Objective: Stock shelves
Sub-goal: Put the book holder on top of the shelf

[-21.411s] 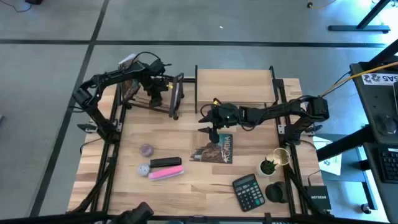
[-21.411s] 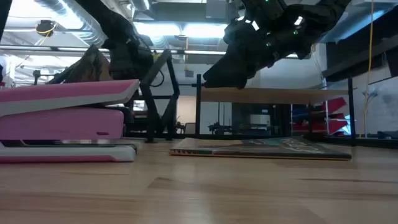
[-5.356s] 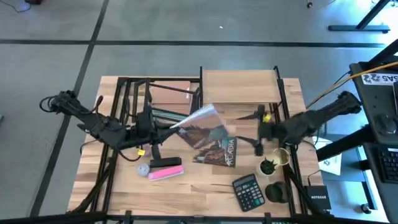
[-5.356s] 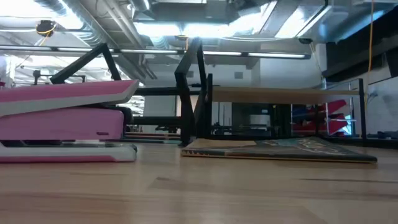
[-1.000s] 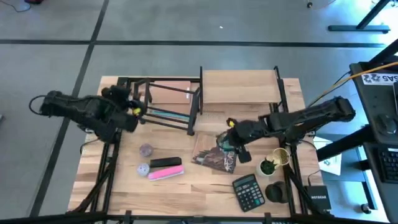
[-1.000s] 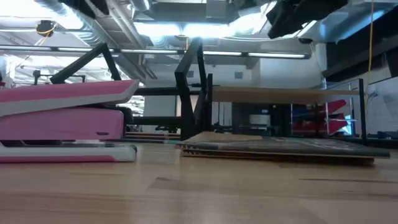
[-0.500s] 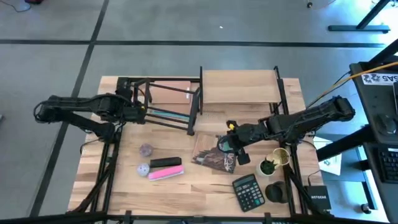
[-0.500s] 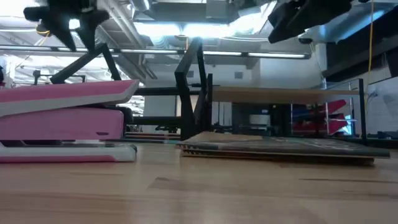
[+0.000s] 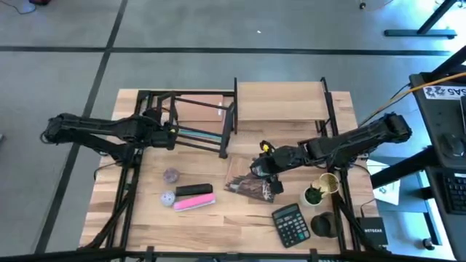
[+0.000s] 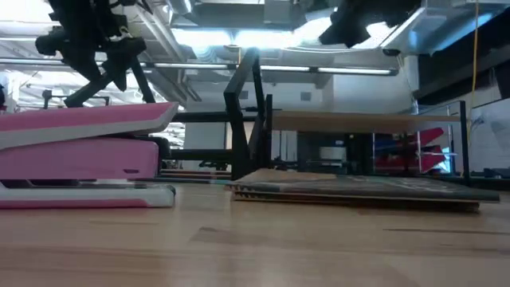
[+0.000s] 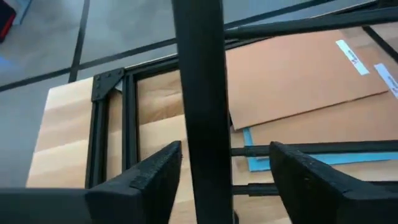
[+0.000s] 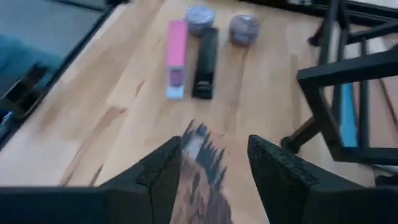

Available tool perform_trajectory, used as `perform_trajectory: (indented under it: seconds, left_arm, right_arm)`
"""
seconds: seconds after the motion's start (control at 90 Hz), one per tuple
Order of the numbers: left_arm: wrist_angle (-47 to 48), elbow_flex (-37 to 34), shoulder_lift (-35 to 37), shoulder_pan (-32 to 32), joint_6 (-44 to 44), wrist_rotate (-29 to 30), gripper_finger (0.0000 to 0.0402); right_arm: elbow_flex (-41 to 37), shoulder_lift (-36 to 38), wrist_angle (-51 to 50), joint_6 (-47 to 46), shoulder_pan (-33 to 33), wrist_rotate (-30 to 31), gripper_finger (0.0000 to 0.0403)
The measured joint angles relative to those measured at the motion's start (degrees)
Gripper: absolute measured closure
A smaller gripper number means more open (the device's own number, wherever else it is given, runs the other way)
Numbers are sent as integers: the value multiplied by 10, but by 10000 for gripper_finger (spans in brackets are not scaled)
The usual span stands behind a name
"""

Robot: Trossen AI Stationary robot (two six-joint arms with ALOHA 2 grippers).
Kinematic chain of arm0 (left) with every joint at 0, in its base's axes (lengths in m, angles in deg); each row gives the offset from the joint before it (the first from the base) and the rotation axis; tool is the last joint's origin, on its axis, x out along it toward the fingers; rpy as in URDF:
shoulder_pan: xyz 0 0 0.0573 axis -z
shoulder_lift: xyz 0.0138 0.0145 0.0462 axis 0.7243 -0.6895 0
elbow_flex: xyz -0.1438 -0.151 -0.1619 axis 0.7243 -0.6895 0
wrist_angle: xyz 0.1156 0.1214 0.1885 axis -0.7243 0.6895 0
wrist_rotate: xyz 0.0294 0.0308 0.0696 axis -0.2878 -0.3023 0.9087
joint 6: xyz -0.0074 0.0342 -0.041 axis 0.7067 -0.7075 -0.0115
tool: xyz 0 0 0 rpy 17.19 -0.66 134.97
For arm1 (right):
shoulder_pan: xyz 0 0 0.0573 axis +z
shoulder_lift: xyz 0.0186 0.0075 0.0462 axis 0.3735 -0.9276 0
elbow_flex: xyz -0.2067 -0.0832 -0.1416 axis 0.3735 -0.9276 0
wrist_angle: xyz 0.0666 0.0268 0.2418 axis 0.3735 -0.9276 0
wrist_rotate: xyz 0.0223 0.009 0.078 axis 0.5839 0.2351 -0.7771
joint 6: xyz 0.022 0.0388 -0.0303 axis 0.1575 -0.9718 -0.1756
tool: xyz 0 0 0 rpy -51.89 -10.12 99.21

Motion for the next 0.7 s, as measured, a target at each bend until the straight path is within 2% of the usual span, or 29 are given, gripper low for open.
perform_trajectory:
  seconds: [0.133,0.3,0.533,0.7]
  left_arm:
    - [3,0,0,8,12,-1,275]
    - [26,9,0,21,49,-5,358]
    - [106,71,1,54,97,10,359]
    - [122,124,1,76,95,32,359]
  right_arm:
    - [0,-44,56,-19,-2,55,233]
    - [0,-66,73,-18,-2,70,233]
    - [0,-60,69,-18,0,71,233]
    - [0,-54,74,0,0,71,233]
